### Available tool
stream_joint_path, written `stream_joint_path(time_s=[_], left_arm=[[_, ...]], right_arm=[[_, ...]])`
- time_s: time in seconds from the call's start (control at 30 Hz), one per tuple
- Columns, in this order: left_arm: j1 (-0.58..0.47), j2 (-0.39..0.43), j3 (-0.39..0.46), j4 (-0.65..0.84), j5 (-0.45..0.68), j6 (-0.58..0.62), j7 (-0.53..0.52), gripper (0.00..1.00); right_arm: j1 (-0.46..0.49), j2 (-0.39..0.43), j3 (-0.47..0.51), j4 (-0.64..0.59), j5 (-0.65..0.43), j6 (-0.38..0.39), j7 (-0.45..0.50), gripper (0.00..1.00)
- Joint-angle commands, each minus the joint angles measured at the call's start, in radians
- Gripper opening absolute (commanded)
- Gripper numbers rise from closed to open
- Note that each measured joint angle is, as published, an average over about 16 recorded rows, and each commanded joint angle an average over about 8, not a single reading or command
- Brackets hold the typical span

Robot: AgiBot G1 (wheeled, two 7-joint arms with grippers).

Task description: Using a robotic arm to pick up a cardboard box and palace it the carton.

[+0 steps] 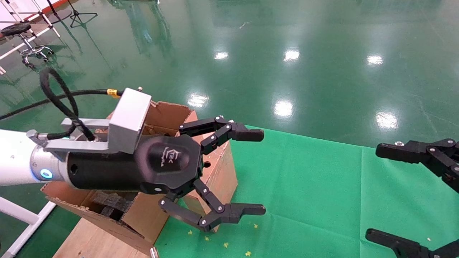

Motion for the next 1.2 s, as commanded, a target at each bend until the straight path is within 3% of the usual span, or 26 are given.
stream_joint_path(time_s=[0.03, 0.47, 0.57, 0.73, 0.8, 0.97, 1.2], left_arm=[[0.000, 0.000, 0.000, 0.000, 0.000, 0.000, 0.000, 1.00], [0.000, 0.000, 0.000, 0.000, -0.001, 0.000, 0.000, 1.00], [-0.001, -0.003, 0.002, -0.004, 0.005, 0.002, 0.001, 1.00], [-0.033, -0.033, 0.026, -0.028, 0.077, 0.004, -0.031, 1.00], [-0.056, -0.051, 0.042, -0.040, 0.124, 0.000, -0.060, 1.00], [-0.115, -0.079, 0.076, -0.058, 0.222, -0.004, -0.115, 1.00], [-0.167, -0.084, 0.094, -0.059, 0.270, 0.007, -0.105, 1.00]], right_arm=[[0.000, 0.000, 0.000, 0.000, 0.000, 0.000, 0.000, 1.00], [0.000, 0.000, 0.000, 0.000, 0.000, 0.000, 0.000, 0.98], [0.000, 0.000, 0.000, 0.000, 0.000, 0.000, 0.000, 0.75], [0.000, 0.000, 0.000, 0.000, 0.000, 0.000, 0.000, 0.14], [0.000, 0.000, 0.000, 0.000, 0.000, 0.000, 0.000, 0.02], [0.000, 0.000, -0.001, -0.001, 0.000, 0.000, 0.000, 0.00], [0.000, 0.000, 0.000, -0.001, 0.000, 0.000, 0.000, 0.00]])
